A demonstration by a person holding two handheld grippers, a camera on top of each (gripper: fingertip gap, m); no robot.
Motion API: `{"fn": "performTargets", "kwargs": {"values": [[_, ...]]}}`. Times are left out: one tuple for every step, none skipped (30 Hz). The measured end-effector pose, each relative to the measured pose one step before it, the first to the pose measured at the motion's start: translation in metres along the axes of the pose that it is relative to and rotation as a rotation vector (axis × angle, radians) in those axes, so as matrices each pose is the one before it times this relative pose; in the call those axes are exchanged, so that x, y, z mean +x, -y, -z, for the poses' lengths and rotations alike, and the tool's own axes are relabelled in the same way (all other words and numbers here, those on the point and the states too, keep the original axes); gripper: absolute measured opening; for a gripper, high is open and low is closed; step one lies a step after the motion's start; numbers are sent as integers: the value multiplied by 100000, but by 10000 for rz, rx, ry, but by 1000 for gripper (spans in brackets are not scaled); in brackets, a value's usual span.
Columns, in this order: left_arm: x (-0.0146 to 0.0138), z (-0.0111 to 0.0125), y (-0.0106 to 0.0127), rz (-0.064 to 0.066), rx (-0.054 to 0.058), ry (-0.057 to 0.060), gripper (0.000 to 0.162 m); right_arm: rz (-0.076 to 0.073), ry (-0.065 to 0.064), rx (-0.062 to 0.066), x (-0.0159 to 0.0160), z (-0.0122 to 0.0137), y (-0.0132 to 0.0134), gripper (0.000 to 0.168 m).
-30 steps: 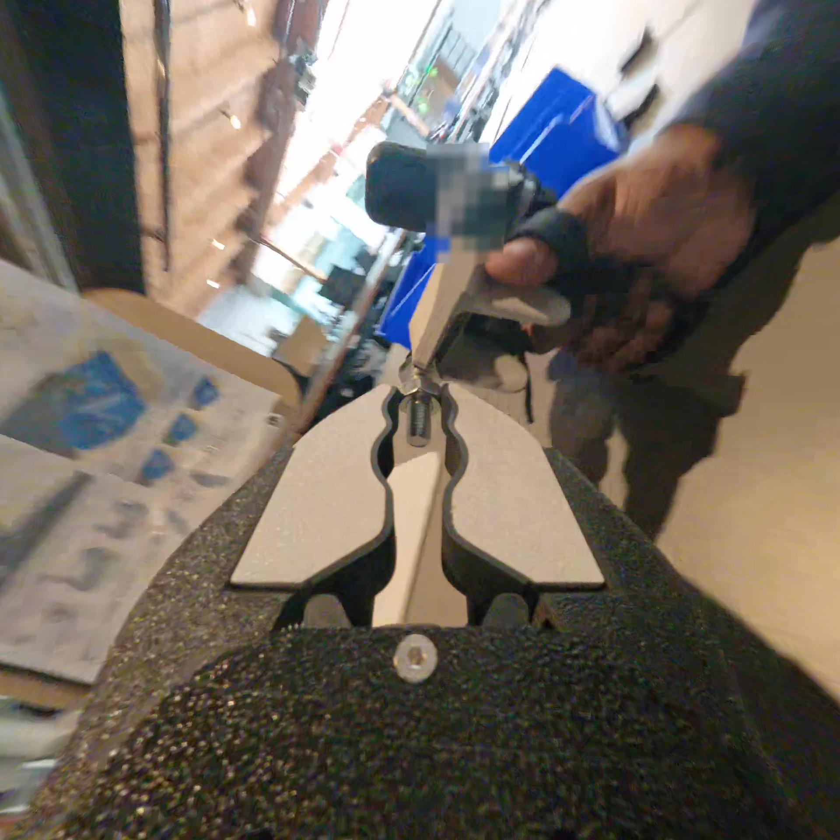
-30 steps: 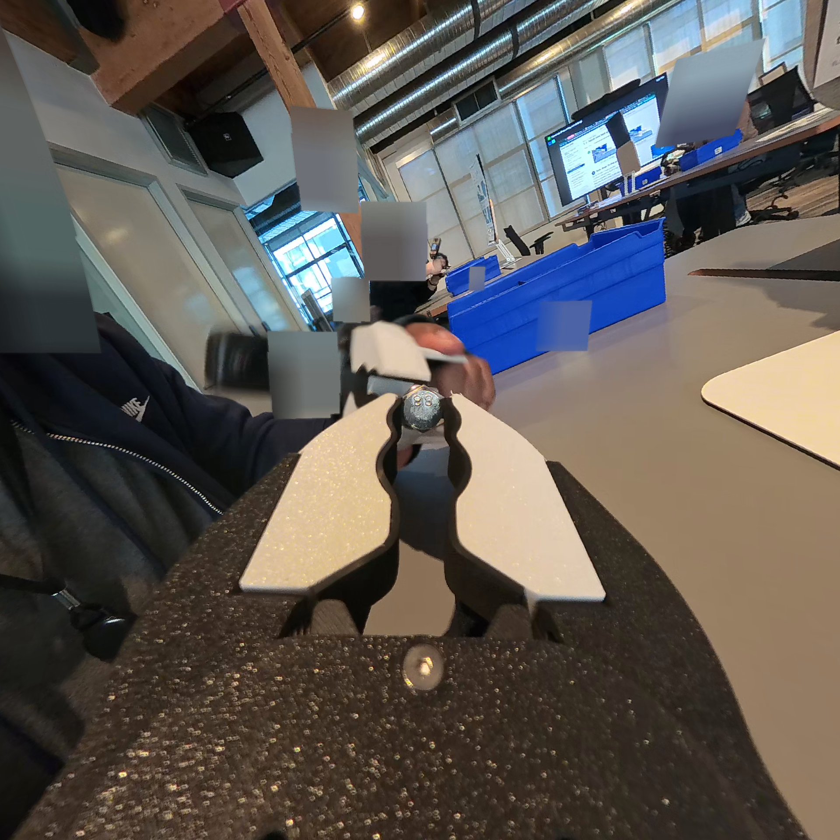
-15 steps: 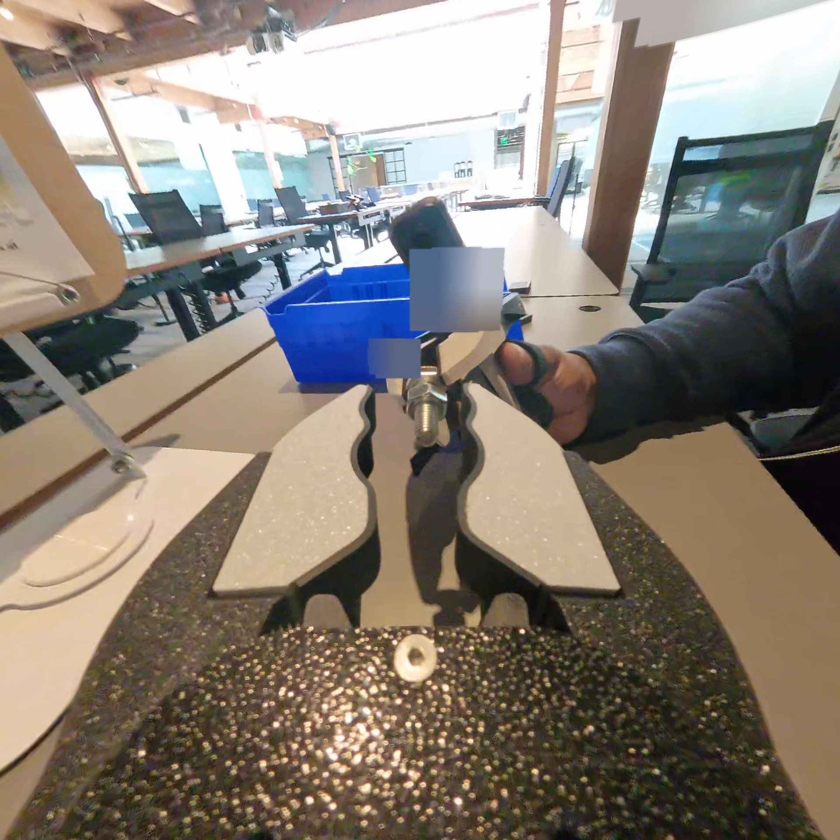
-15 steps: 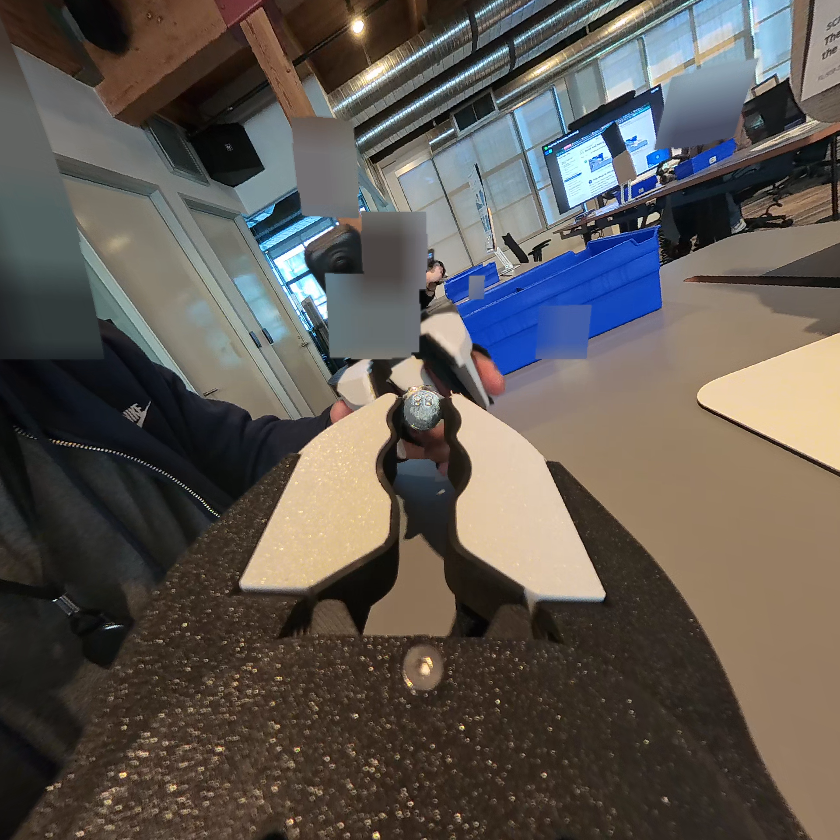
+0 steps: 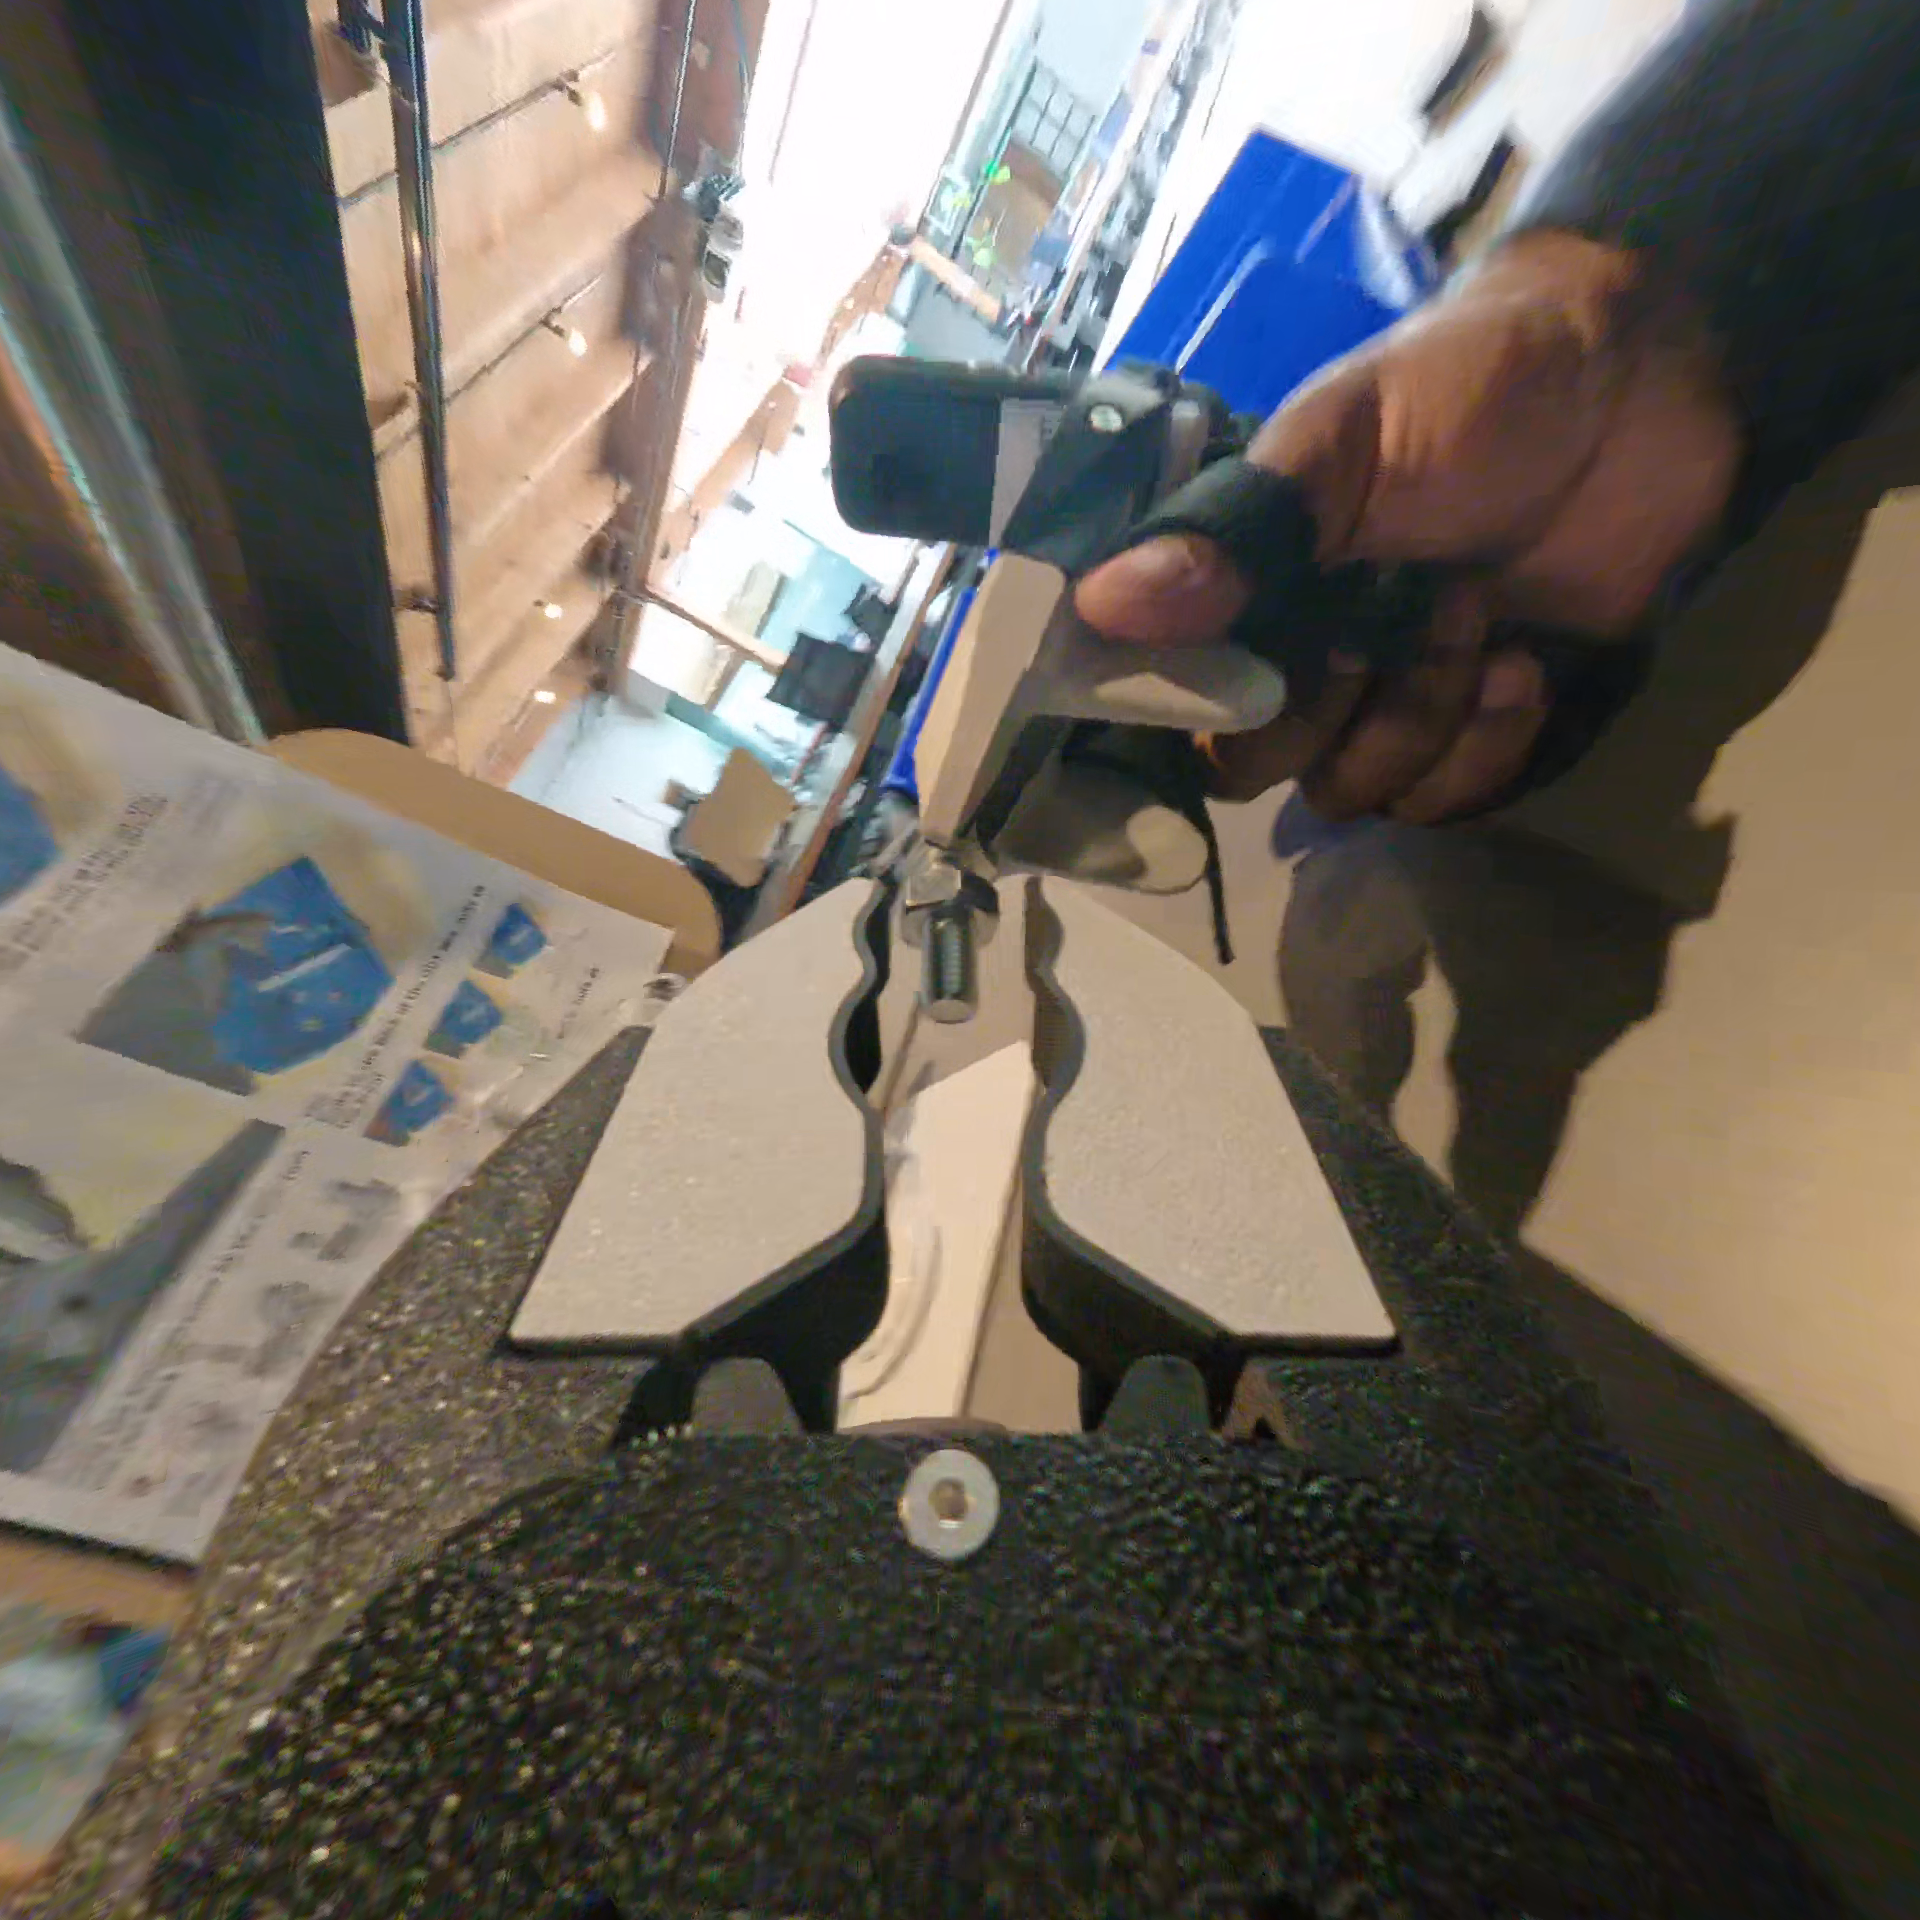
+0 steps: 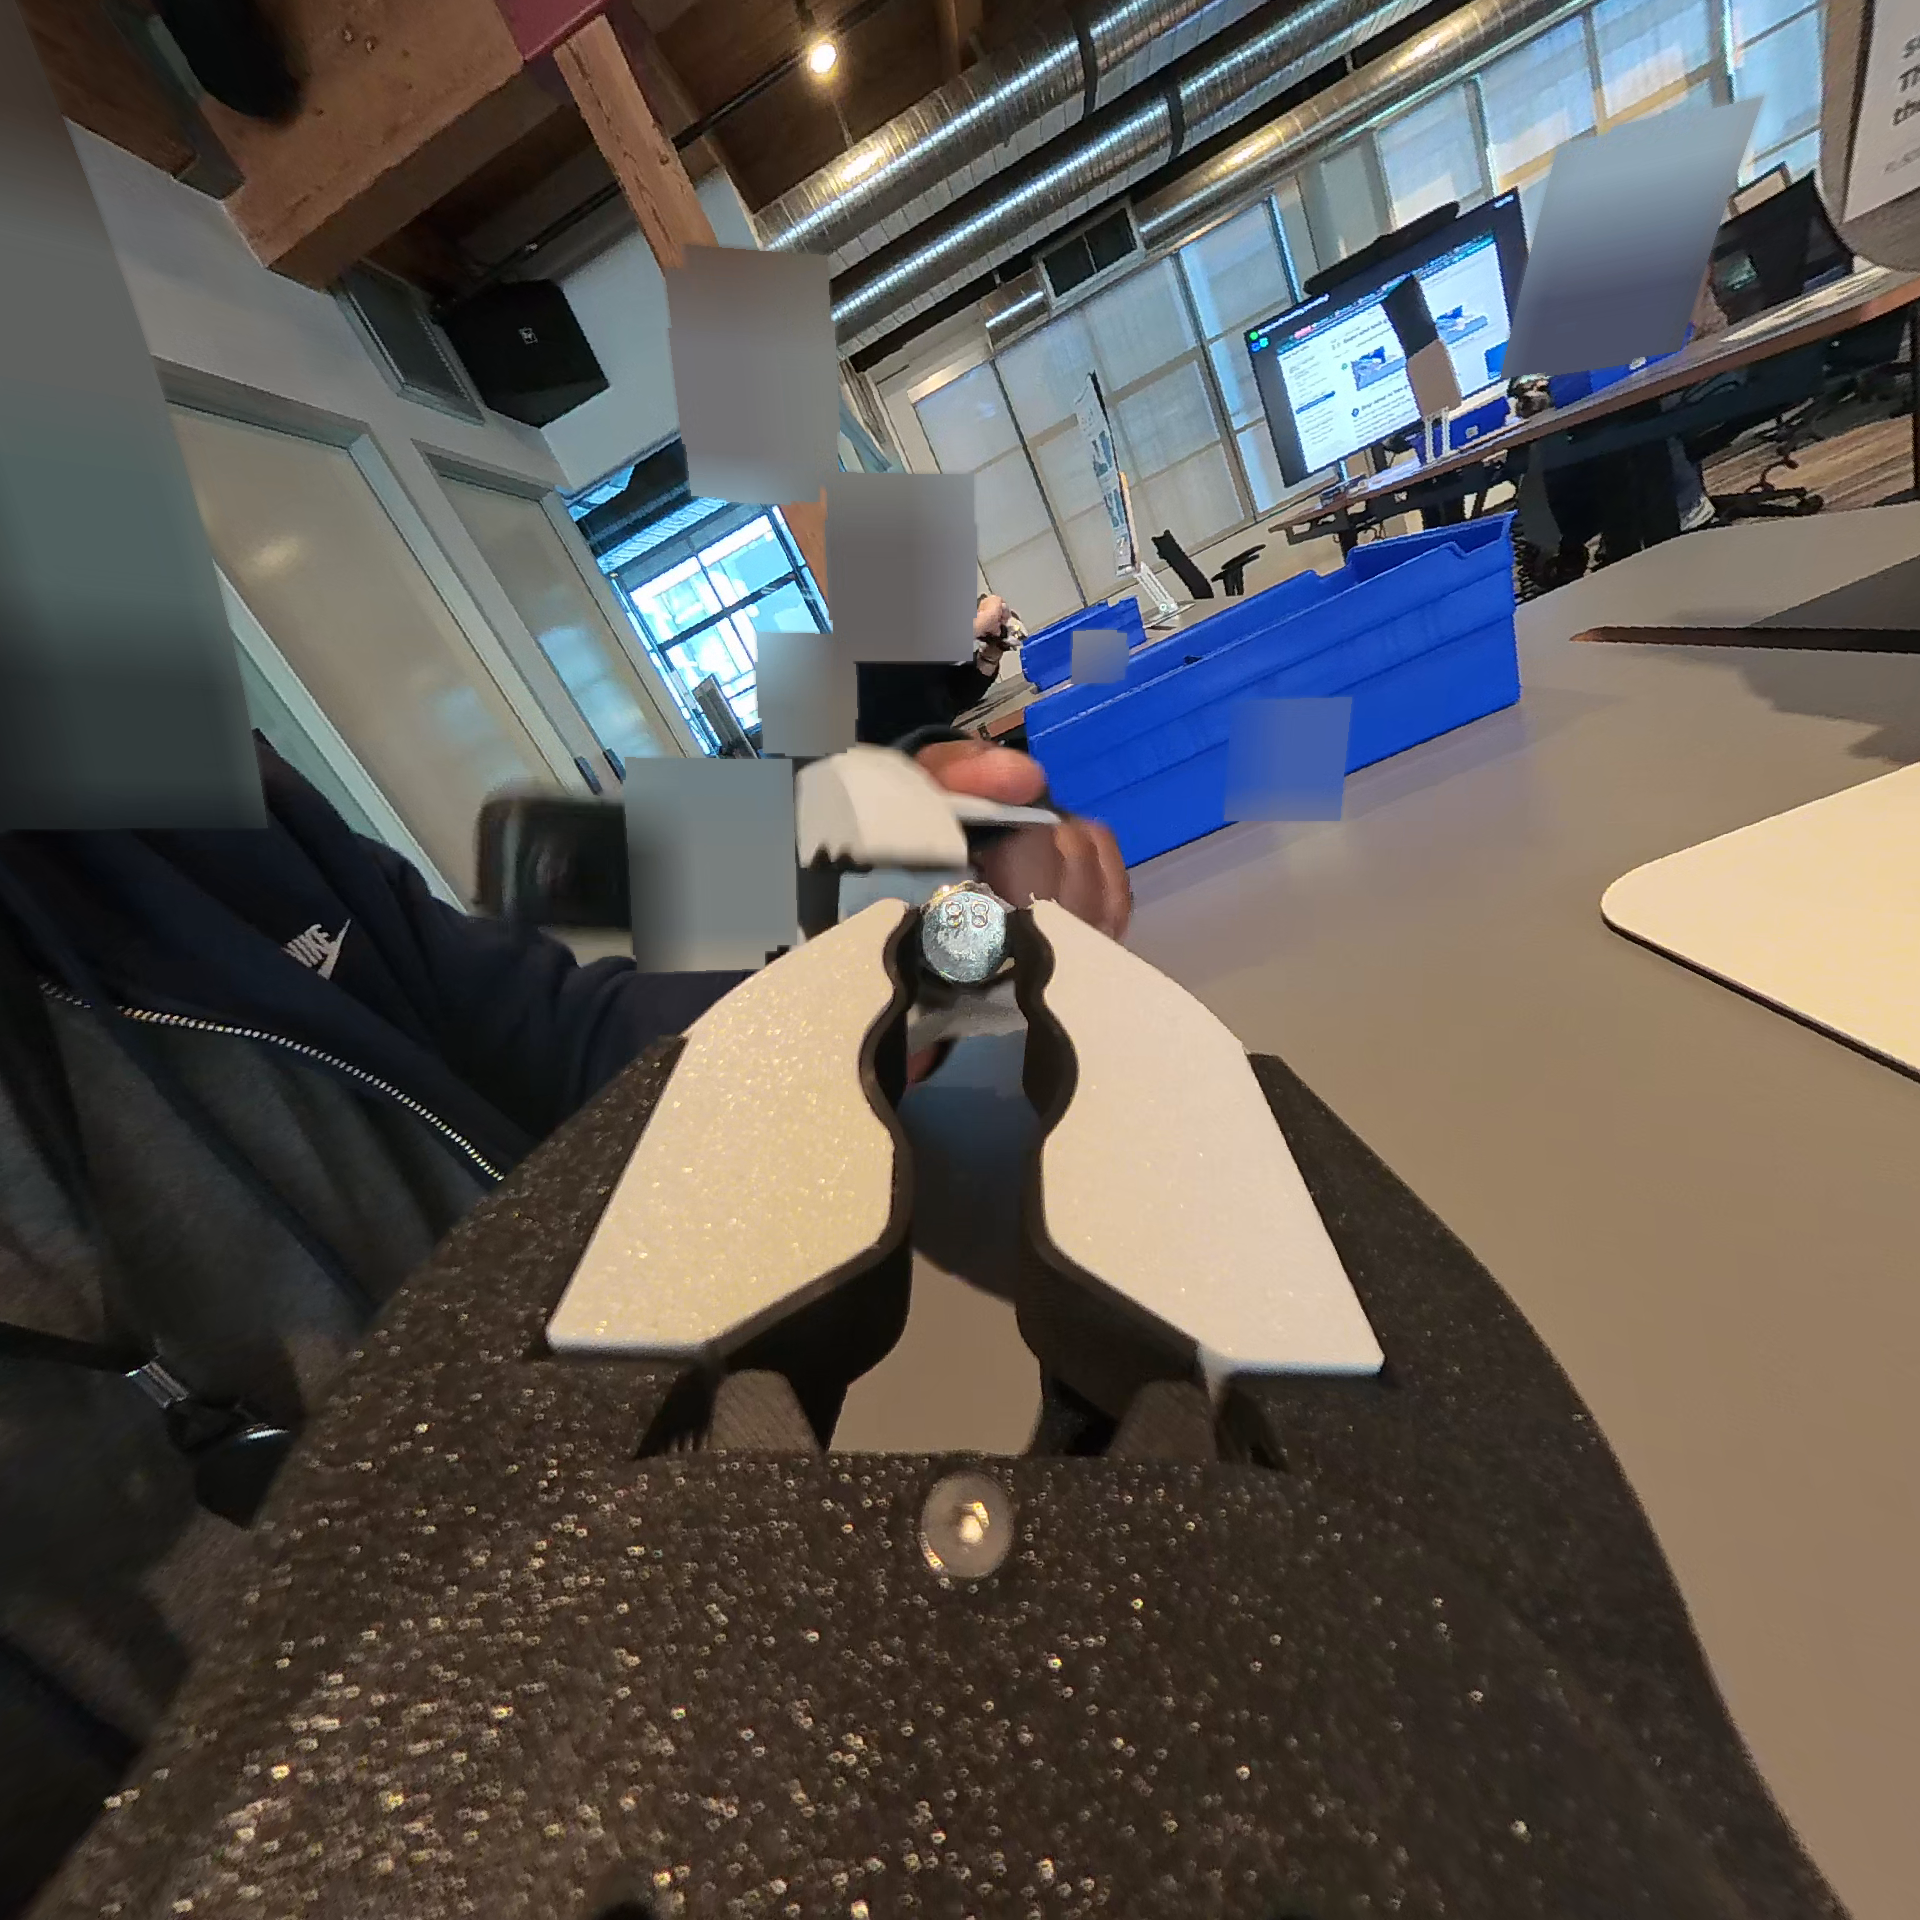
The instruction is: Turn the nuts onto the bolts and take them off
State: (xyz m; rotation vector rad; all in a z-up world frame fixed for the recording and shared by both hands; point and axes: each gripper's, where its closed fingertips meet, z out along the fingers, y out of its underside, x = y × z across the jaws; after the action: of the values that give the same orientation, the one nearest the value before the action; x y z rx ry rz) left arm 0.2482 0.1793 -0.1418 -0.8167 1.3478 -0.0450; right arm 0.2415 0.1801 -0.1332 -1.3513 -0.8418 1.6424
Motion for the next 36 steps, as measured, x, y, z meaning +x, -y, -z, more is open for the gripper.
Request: {"fn": "performTargets", "kwargs": {"values": [[-84, 54, 245, 1036, 324, -202, 30, -19, 4, 29, 13, 32, 42, 17], [-236, 116, 287, 1108, 367, -174, 32, -14, 1, 35, 15, 36, 61, 16], [-149, 103, 208, 1112, 322, -262, 34, -8, -4, 30, 17, 39, 50, 16], [-114, 41, -27, 1096, 130, -289, 34, -2, -3, 19, 8, 36, 38, 16], [-234, -20, -201, 1011, -33, -163, 35, 0, -6, 5, 8, 6, 8, 16], [-273, -43, -161, 887, -16, -89, 36, 8, -3, 2, -4, 6, 9, 16], [-62, -52, -62, 780, 59, -199, 37, 7, 2, -2, -7, 2, -7, 16], [36, -34, -53, 637, 73, -220, 37, -5, 7, -2, -11, -8, -5, 16], [-72, -65, -125, 478, 24, -96, 37, -16, 7, 6, -7, -2, 3, 16], [17, -67, -154, 313, -18, -113, 36, -22, 14, 7, -8, -1, 1, 16], [123, -71, -162, 181, -51, -137, 36, -19, 14, 6, -13, -10, -8, 16], [145, -96, -169, 107, -71, -110, 36, -9, 2, -1, 5, -7, -8, 16], [156, -114, -143, 49, -84, -86, 35, 3, 6, -13, -13, -20, -26, 16], [180, -113, -103, -17, -69, -75, 32, 6, 5, -20, -17, -25, -43, 16], [148, -51, 16, -133, -10, -18, 20, 15, 25, -22, -53, -37, -33, 16], [-53, -10, 54, -252, 13, 148, 17, 7, 6, 13, -33, -21, 11, 16], [-43, 7, 13, -433, -43, 164, 17, -4, -6, 5, -5, -4, 3, 16], [-83, 19, -42, -674, -108, 250, 17, 3, -14, -8, 21, -4, -13, 16], [-77, -1, -61, -944, -149, 345, 17, 4, -19, -11, 33, 0, -24, 16], [-74, -11, -97, -1148, -204, 414, 17, 3, -28, -19, 43, 6, -35, 16], [-76, -9, -104, -1199, -229, 426, 17, 11, -36, -21, 55, 5, -29, 17], [-58, -8, -64, -1072, -199, 376, 18, 18, -14, -11, 18, 6, -10, 17], [69, -15, -1, -760, -96, 215, 20, 24, 23, 8, -49, 0, 17, 17], [305, -29, 116, -229, 74, -106, 30, 38, 7, 8, -45, -3, 26, 17], [164, -4, 193, 377, 192, -167, 38, 40, -18, -2, -10, 4, 13, 16], [-97, 56, 260, 714, 261, -133, 42, 28, -14, 8, 1, 10, 19, 16], [-165, 105, 286, 801, 294, -173, 45, 18, -7, 28, 0, 35, 61, 17], [-220, 113, 189, 823, 226, -167, 47, 19, -15, 35, 14, 51, 66, 17], [-350, 108, 74, 789, 107, -76, 49, 18, -23, 33, 20, 51, 72, 17], [-339, 103, 27, 737, 64, -64, 49, 19, -24, 32, 22, 52, 71, 16], [-98, 87, 37, 712, 80, -205, 48, 22, -16, 31, 2, 41, 73, 17], [-68, 52, -12, 683, 48, -205, 43, 22, -14, 17, -4, 33, 38, 17], [-96, 21, -37, 587, 39, -147, 40, 21, -18, 6, 11, 12, 21, 16], [-5, 9, -28, 463, 50, -163, 39, 14, -9, 0, 4, 1, -8, 17], [33, -8, -59, 343, 31, -136, 37, 5, -6, -7, -1, -7, -6, 17], [27, -28, -42, 223, 18, -90, 37, 5, -2, -7, -3, -5, -15, 17]]}}
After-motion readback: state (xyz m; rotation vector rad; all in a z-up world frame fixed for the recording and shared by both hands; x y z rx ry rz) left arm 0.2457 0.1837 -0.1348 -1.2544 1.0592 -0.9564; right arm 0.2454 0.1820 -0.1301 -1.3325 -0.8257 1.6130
